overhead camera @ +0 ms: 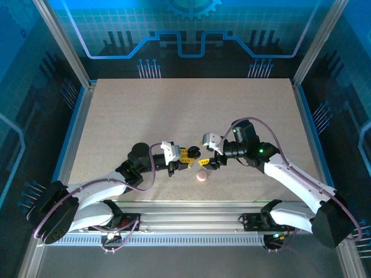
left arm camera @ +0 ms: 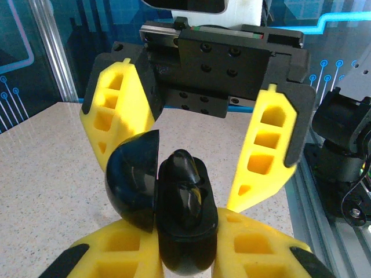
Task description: Insert the wireless bluetooth earbuds into the charging case
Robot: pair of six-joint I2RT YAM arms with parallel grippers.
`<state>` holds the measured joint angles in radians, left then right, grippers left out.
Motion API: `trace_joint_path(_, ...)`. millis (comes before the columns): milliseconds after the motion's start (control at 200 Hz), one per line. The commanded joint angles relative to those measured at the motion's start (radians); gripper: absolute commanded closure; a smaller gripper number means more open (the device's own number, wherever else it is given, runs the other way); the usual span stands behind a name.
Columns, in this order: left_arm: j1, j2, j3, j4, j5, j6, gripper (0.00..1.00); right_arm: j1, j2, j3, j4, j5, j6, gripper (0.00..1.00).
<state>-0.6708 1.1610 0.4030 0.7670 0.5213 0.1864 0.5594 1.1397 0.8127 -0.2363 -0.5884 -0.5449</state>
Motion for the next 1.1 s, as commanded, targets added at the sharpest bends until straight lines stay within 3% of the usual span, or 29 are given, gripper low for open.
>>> trace_joint_path(0, -0.005, -0.014, -0.008, 0.009, 0.025, 0.024, 0.84, 0.030, 0.015, 0.040, -0.024, -0.044, -0.084, 0.32)
trace_joint_path(390, -0.005, 0.014, -0.011, 0.016, 0.011, 0.035, 0.84, 0.013, -0.040, 0.062, -0.050, -0.126, -0.160, 0.38)
trace_joint_path(680, -0.006, 0.018, -0.004, 0.014, 0.018, 0.033, 0.84, -0.057, -0.173, -0.016, 0.009, -0.097, -0.141, 0.41)
trace_joint_path(810, -0.005, 0.018, -0.006, 0.017, 0.021, 0.029, 0.84, -0.058, -0.136, 0.004, -0.014, -0.068, -0.160, 0.43)
trace_joint_path(1096, -0.005, 0.009, -0.003, 0.012, 0.020, 0.032, 0.84, -0.039, 0.013, 0.123, -0.110, -0.158, -0.212, 0.43)
